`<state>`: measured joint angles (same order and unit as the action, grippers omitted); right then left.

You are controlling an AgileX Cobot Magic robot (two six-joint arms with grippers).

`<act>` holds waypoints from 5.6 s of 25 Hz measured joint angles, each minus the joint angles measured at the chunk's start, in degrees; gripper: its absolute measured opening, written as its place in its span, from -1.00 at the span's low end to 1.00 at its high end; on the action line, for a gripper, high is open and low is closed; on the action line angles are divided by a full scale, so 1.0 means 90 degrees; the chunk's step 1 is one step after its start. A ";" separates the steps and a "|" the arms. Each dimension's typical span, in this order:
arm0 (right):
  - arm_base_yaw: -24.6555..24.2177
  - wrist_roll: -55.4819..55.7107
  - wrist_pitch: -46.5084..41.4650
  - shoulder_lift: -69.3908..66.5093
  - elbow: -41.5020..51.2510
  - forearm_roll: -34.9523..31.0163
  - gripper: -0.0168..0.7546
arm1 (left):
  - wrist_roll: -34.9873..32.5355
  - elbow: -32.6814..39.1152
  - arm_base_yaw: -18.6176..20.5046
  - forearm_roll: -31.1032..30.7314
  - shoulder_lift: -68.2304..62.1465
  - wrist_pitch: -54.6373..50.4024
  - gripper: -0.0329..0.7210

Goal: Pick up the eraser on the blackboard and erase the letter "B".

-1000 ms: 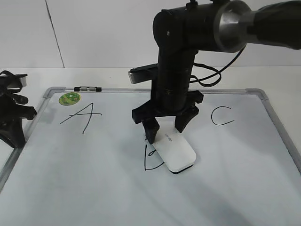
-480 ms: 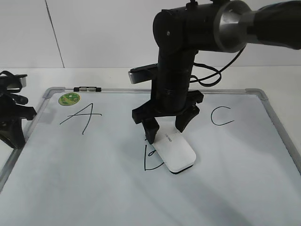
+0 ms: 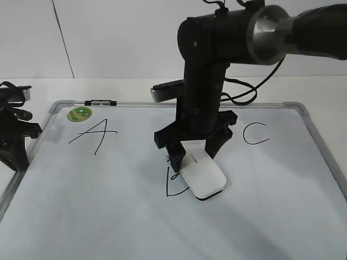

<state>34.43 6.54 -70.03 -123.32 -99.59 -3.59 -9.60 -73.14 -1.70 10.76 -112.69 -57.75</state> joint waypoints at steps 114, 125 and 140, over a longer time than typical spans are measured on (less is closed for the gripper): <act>-0.0640 0.0060 -0.0008 0.1293 -0.0299 0.0270 0.49 | 0.0000 0.0000 0.0000 -0.0089 0.0000 -0.0175 -0.85; -0.2453 0.0149 -0.0008 0.3015 0.2227 0.0283 0.49 | 0.0000 0.0000 0.0000 -0.0089 0.0000 -0.0175 -0.85; -0.3195 0.0036 0.0274 0.2345 0.2854 0.0241 0.49 | 0.0000 0.0000 0.0000 0.0018 0.0000 -0.0175 -0.85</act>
<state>5.68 6.86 -67.56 -102.21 -73.91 -1.42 -9.60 -73.14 -1.70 10.92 -112.69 -59.33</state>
